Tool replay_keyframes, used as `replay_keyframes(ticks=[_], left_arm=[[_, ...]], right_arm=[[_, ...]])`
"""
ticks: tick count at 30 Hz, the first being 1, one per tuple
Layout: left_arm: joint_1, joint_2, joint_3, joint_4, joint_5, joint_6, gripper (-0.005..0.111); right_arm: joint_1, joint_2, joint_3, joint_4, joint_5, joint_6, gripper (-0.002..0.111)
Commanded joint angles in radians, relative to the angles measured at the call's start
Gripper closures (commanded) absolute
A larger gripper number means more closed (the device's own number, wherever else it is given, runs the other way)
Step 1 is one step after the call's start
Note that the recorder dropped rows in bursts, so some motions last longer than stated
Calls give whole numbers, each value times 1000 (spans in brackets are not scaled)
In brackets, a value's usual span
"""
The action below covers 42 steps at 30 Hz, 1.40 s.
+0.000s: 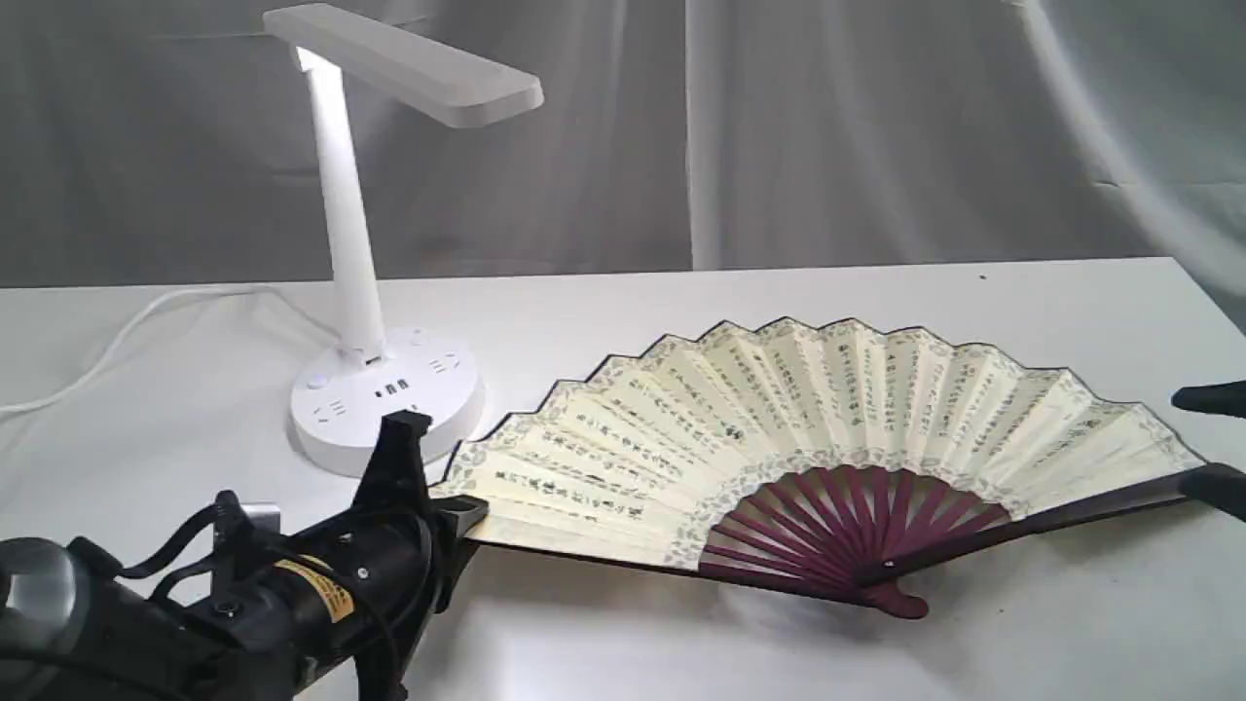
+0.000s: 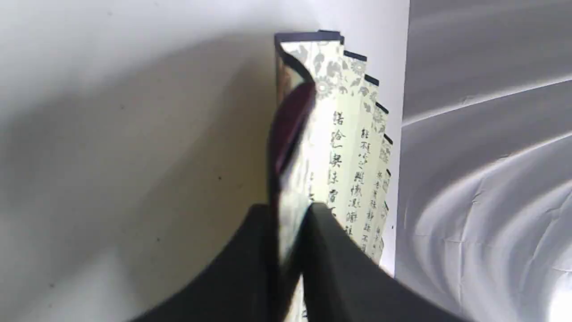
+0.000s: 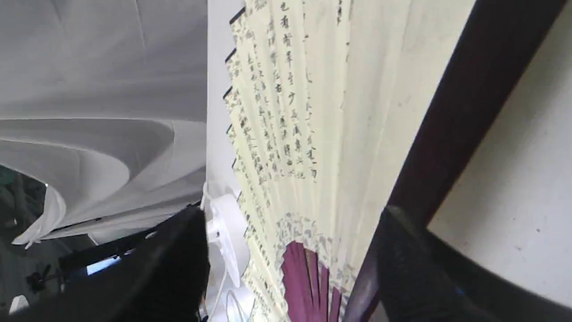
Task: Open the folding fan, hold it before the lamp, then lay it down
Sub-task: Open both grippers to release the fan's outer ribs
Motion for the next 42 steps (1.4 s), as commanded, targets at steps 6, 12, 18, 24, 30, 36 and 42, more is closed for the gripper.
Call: replay_keyframes(ticks=[6, 12, 18, 24, 30, 36, 42], left_arm=[[2, 4, -5, 11, -6, 1, 62], [9, 4, -5, 19, -4, 64, 46], [88, 4, -5, 201, 5, 74, 46], [184, -50, -5, 418, 159, 69, 47], [203, -128, -5, 476, 307, 69, 47], [205, -198, -5, 505, 475, 99, 47], [205, -280, -5, 508, 636, 201, 47]], right_arm=[[-5, -4, -2, 26, 65, -58, 52], [-3, -4, -2, 26, 70, -87, 52], [-1, -6, -2, 66, 70, -135, 52], [-1, -39, -2, 81, 70, -166, 52], [-1, -76, -2, 74, 70, -166, 52], [19, -110, -2, 51, 70, -166, 52], [124, -112, -2, -11, 70, -166, 52]])
